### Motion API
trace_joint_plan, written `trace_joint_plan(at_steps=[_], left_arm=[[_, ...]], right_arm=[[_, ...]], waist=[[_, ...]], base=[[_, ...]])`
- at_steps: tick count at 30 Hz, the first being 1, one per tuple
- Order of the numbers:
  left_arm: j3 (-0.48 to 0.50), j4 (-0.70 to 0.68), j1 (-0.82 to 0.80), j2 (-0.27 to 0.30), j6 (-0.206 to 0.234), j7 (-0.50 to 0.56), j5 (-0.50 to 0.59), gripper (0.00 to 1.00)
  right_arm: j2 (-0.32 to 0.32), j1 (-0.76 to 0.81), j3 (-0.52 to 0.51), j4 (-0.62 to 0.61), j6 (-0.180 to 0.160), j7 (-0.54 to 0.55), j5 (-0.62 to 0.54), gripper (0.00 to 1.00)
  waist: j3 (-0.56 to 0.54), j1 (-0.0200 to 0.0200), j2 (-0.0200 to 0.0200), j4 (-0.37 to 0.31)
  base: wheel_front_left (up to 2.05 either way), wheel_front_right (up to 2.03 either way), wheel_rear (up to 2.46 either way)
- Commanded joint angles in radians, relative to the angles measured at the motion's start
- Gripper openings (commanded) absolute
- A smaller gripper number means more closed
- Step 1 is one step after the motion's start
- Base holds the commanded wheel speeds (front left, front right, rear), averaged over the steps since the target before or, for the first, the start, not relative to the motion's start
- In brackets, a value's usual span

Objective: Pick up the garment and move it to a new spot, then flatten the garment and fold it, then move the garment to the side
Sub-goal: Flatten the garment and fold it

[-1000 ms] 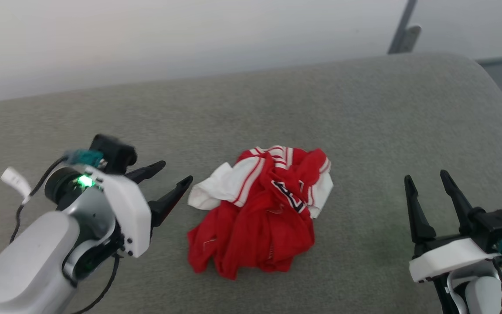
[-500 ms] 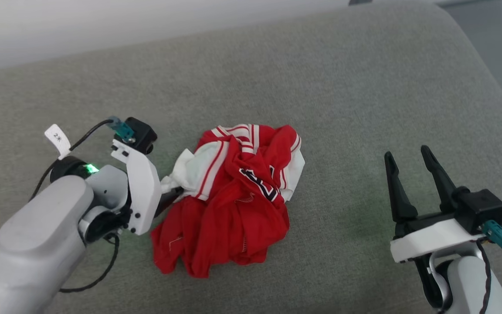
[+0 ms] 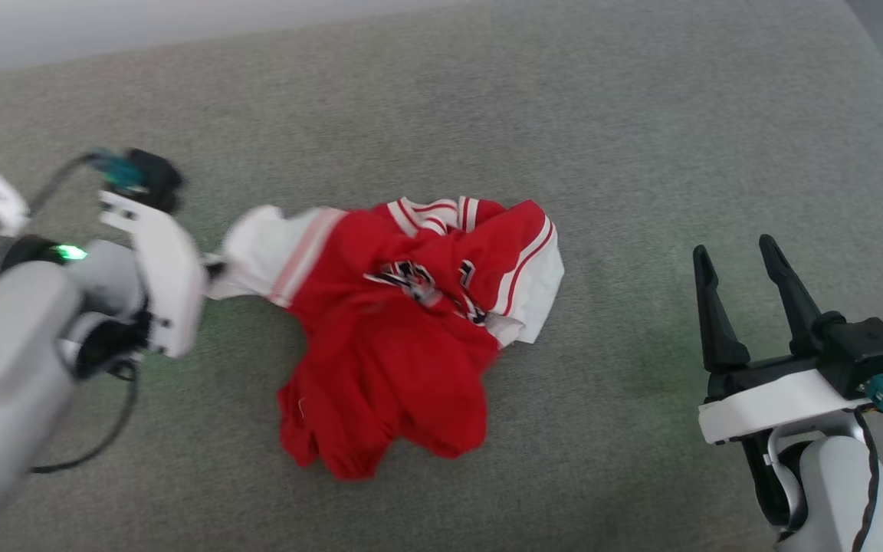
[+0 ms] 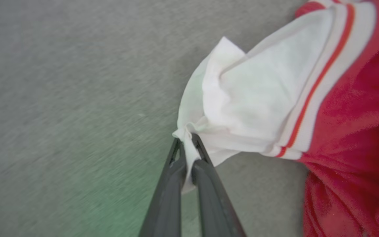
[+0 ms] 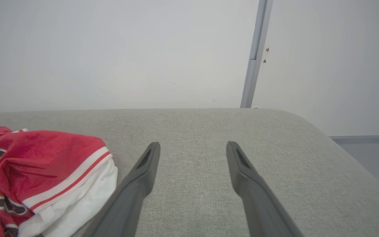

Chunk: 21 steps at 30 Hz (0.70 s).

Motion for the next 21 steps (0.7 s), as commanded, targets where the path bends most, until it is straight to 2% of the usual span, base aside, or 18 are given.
trace_joint_plan(at_steps=[1, 5, 9, 14, 17, 18, 19, 20, 21], left_arm=[[0.017, 0.003, -0.009, 0.031, 0.013, -0.015, -0.009, 0.00], [0.048, -0.020, 0.010, 0.113, 0.042, -0.033, -0.016, 0.00], [0.069, -0.036, 0.063, 0.196, 0.092, -0.025, -0.031, 0.00], [0.083, -0.054, 0.141, 0.242, 0.120, -0.021, -0.086, 0.00], [0.082, -0.054, 0.214, 0.243, 0.130, -0.011, -0.128, 0.00], [0.081, -0.053, 0.231, 0.236, 0.135, -0.014, -0.143, 0.04], [0.083, -0.052, 0.247, 0.230, 0.139, -0.013, -0.156, 0.13], [0.080, -0.055, 0.261, 0.226, 0.144, -0.012, -0.158, 0.49], [0.084, -0.058, 0.261, 0.226, 0.149, -0.015, -0.162, 0.97]], right_arm=[[-0.003, -0.004, -0.002, -0.006, 0.000, -0.005, -0.007, 1.00], [-0.008, -0.006, -0.009, -0.011, 0.000, -0.005, -0.008, 1.00], [-0.013, -0.014, -0.001, -0.012, 0.000, -0.005, -0.006, 1.00], [-0.019, -0.018, 0.004, -0.010, 0.000, -0.005, 0.001, 1.00], [-0.022, -0.020, 0.004, -0.010, 0.000, -0.005, 0.002, 1.00], [-0.025, -0.019, 0.006, -0.010, 0.000, -0.005, 0.002, 1.00], [-0.028, -0.018, 0.007, -0.010, 0.000, -0.005, 0.002, 1.00], [-0.033, -0.015, 0.008, -0.008, 0.000, -0.005, 0.002, 1.00], [-0.035, -0.013, 0.009, -0.008, 0.000, -0.005, 0.001, 1.00]], waist=[[-0.001, 0.0000, 0.0000, 0.019], [0.000, 0.0000, 0.0000, 0.047], [0.004, 0.0000, 0.0000, 0.063], [0.010, 0.0000, 0.0000, 0.075], [0.014, 0.0000, 0.0000, 0.083], [0.014, 0.0000, 0.0000, 0.087], [0.014, 0.0000, 0.0000, 0.090], [0.011, 0.0000, 0.0000, 0.094], [0.009, 0.0000, 0.0000, 0.096]], base=[[0.00, 0.00, 0.00], [0.00, 0.00, 0.00], [0.00, 0.00, 0.00], [0.00, 0.00, 0.00], [0.00, 0.00, 0.00], [0.00, 0.00, 0.00], [0.00, 0.00, 0.00], [0.00, 0.00, 0.00], [0.00, 0.00, 0.00]])
